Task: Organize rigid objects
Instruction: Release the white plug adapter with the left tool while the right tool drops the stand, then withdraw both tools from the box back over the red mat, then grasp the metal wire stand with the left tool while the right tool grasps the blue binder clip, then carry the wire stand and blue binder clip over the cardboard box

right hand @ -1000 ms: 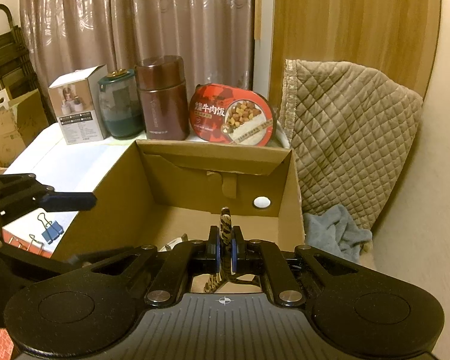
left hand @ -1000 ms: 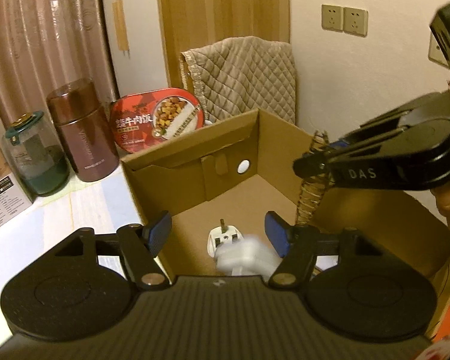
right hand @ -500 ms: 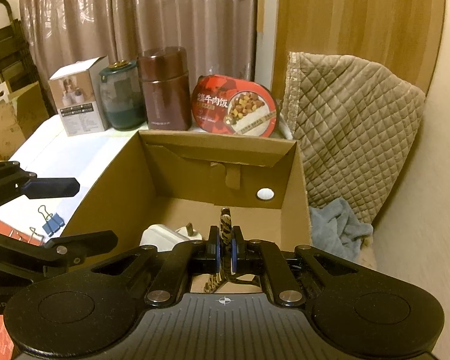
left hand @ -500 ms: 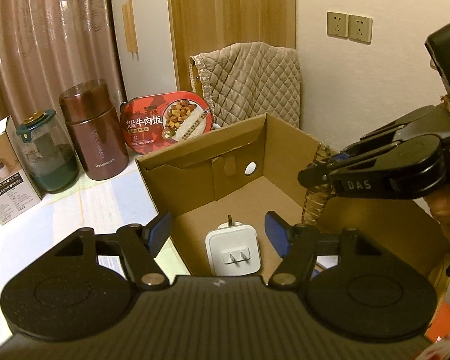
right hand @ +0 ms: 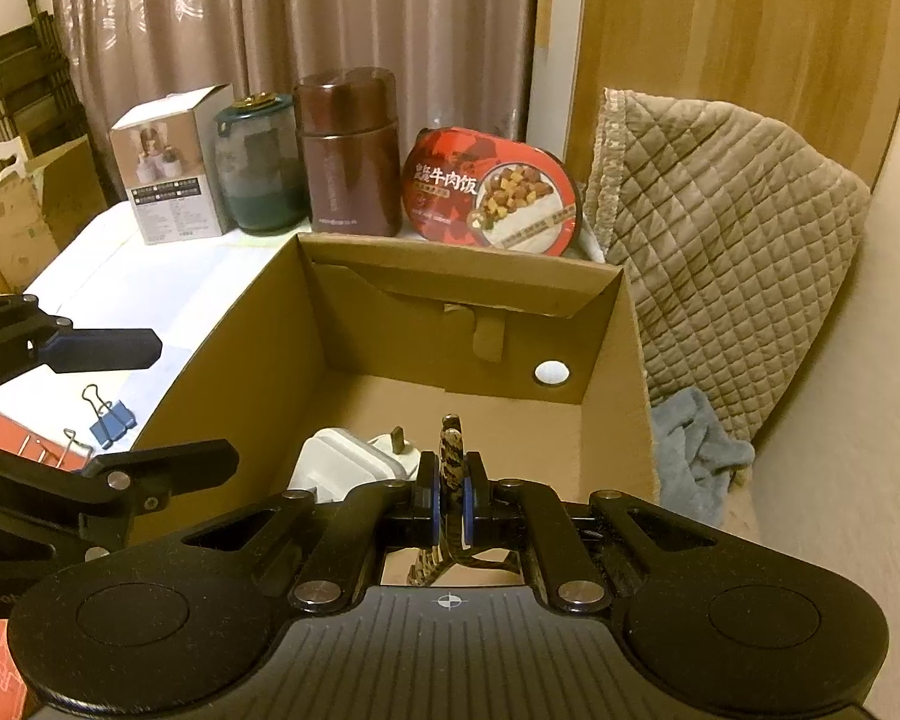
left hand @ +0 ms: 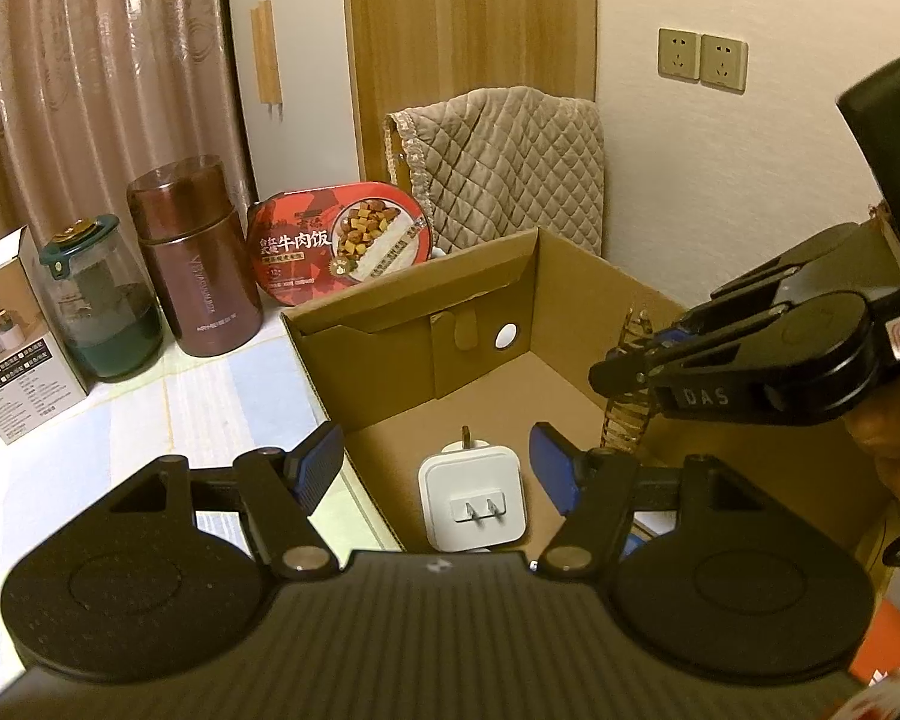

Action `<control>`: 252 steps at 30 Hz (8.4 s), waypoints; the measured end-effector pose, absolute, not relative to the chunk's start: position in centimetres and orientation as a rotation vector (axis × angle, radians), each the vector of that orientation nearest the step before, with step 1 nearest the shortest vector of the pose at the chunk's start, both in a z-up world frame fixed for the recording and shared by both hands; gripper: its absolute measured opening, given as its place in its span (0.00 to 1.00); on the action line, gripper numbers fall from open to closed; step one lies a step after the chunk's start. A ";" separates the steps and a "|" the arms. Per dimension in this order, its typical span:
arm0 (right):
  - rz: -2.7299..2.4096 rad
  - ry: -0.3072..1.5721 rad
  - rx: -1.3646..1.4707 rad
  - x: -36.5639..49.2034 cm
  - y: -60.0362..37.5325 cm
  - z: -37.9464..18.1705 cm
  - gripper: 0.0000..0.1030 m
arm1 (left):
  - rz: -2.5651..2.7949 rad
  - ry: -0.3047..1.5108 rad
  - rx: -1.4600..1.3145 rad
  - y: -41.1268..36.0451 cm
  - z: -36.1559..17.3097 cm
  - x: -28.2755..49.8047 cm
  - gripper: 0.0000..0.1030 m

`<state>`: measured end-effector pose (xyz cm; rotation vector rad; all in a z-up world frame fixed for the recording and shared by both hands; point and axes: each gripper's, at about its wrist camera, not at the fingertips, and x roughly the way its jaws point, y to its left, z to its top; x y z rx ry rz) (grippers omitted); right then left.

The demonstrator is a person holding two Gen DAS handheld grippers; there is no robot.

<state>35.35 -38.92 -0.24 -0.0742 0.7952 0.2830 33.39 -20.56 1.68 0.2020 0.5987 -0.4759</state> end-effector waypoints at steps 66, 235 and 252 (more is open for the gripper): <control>0.315 0.549 -0.101 14.2 -29.7 11.3 0.75 | -0.202 0.480 0.009 -0.6 11.7 14.9 0.90; 0.246 0.595 0.133 8.8 -29.5 4.7 0.37 | -0.194 0.582 -0.182 -4.9 6.1 8.6 0.63; 0.125 0.573 0.185 8.2 -37.0 6.7 0.37 | -0.294 0.606 -0.125 -10.6 6.4 9.6 0.63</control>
